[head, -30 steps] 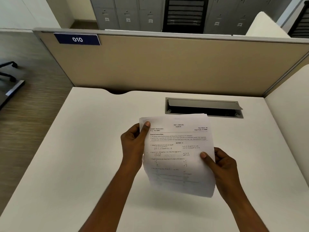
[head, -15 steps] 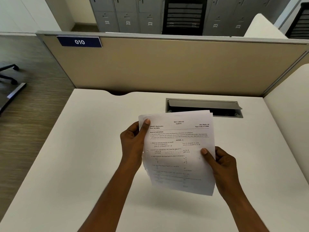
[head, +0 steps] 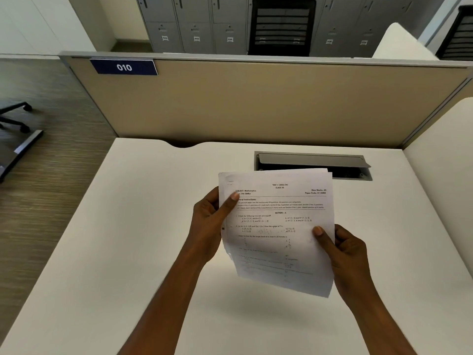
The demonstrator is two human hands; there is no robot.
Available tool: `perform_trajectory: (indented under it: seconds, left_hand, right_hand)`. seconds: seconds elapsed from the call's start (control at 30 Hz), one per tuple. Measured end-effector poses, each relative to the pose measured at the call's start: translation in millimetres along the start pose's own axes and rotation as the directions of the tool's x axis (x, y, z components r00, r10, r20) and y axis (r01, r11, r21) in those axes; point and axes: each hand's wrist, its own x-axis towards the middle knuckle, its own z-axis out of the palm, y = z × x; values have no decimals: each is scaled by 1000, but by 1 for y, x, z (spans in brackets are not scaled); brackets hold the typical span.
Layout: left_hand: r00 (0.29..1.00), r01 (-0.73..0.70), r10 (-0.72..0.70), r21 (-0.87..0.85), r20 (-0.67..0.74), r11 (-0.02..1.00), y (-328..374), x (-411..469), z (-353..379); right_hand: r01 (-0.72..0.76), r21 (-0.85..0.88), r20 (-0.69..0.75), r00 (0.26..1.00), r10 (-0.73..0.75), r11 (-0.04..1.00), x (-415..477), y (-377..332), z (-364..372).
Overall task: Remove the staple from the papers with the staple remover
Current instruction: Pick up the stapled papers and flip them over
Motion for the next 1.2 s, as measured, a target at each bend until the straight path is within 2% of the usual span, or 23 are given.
perform_trajectory:
  seconds: [0.13,0.23,0.3,0.37,0.43,0.5,0.57,0.67,0.77,0.9,1.0,1.07,1.1,1.2]
  left_hand:
    - [991,65,-63,-14,116,998,-10,-8,-6]
    - [993,54,-53,-6,107,999,-14,-10,-4]
    - [995,22,-24,16,99,1000,-14,-11,-1]
    - [996,-23,19,50,85,998,-12,-13,2]
    - [996,-78,73,107,48,991,-11,-16,5]
    - [988,-151,156,228,-2,962,-10,-19,10]
    - [971,-220,239,336,-16,916,-14,-24,17]
    - [949,-292,316,357,-10,888,-25,-35,32]
    - [936,-344,349,341,49,875,-37,-48,48]
    - [901,-419,333,362,278,833,-47,-59,56]
    - [868,-429,297,301,397,851,-51,-57,49]
    - [897,-376,284,249,339,893,-49,-55,48]
    - [919,-365,302,257,254,895,-48,-53,48]
    - [928,-340,372,424,7,840,-54,-30,32]
  right_hand:
    - [-3,12,5,1000,3,1000,3,3,-2]
    - [26,-22,0,1000,-26,999,10,10,-5]
    - [63,-84,-53,996,-68,994,12,14,-4]
    - [130,-252,-135,977,-167,959,12,16,-2]
    - [209,-424,-169,938,-303,881,6,13,5]
    - [328,-483,-126,892,-435,812,-3,4,19]
    - [442,-469,-17,861,-508,765,-15,-5,38]
    - [464,-434,118,879,-462,772,-33,-14,68]
    - [357,-323,150,934,-325,876,-43,-22,85]
    - [320,-188,117,946,-302,929,-40,-25,82]
    - [278,-38,109,956,-272,960,-31,-23,67]
    - [186,60,103,976,-191,981,-27,-24,58]
    - [146,88,105,982,-155,985,-24,-24,54]
    - [72,112,110,990,-84,991,-16,-23,43]
